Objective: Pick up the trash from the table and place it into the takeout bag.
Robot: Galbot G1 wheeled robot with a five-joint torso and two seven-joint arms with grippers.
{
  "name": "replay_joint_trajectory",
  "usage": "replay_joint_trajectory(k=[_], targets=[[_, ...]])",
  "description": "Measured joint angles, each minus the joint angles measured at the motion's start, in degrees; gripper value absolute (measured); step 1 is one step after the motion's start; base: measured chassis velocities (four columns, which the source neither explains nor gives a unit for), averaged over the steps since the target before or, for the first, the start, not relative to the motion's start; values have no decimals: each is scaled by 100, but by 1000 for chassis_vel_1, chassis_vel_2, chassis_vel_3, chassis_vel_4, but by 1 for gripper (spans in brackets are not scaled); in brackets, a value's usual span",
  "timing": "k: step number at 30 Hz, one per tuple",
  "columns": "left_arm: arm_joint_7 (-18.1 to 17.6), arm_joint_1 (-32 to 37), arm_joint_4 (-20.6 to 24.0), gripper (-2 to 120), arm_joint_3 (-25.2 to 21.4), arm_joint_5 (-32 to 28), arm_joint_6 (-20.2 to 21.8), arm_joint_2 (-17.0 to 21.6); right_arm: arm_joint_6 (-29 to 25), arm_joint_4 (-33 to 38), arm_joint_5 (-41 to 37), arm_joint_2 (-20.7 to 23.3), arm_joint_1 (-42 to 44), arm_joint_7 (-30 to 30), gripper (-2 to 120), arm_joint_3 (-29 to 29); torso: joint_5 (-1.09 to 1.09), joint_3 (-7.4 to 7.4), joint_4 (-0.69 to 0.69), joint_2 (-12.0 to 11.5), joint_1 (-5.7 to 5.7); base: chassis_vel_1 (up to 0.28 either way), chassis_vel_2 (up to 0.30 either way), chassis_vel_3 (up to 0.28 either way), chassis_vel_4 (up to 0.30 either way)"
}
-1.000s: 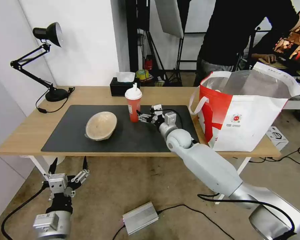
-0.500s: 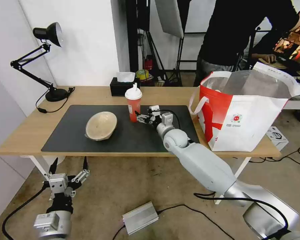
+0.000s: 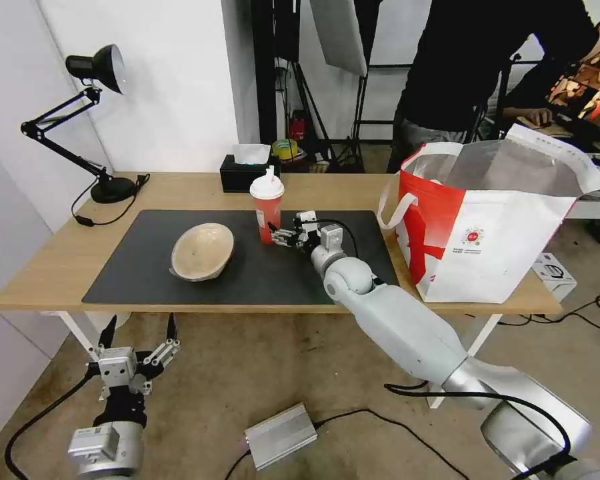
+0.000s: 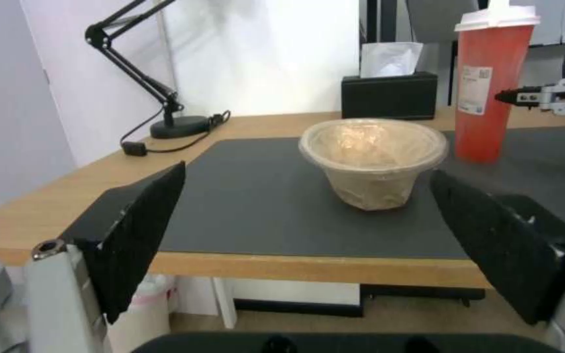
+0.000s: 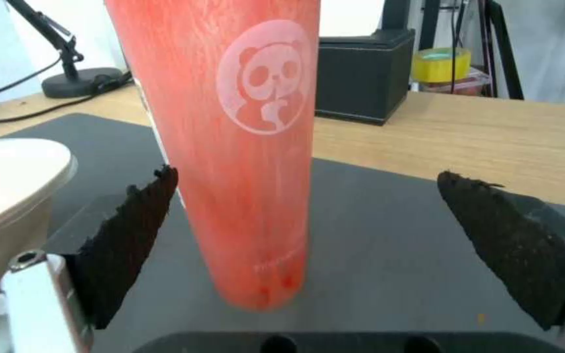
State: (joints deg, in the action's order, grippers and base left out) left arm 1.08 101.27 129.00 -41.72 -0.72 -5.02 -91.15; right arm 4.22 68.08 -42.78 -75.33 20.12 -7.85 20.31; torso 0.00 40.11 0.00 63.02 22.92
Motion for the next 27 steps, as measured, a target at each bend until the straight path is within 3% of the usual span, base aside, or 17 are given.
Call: replay_joint_trajectory(k=[27], targets=[[-4,-7,-59,100,-9,-3,-66,-5,-311,-886,167,-543,-254,315,100,-30,0,0,0,0,0,0,0,0,0]])
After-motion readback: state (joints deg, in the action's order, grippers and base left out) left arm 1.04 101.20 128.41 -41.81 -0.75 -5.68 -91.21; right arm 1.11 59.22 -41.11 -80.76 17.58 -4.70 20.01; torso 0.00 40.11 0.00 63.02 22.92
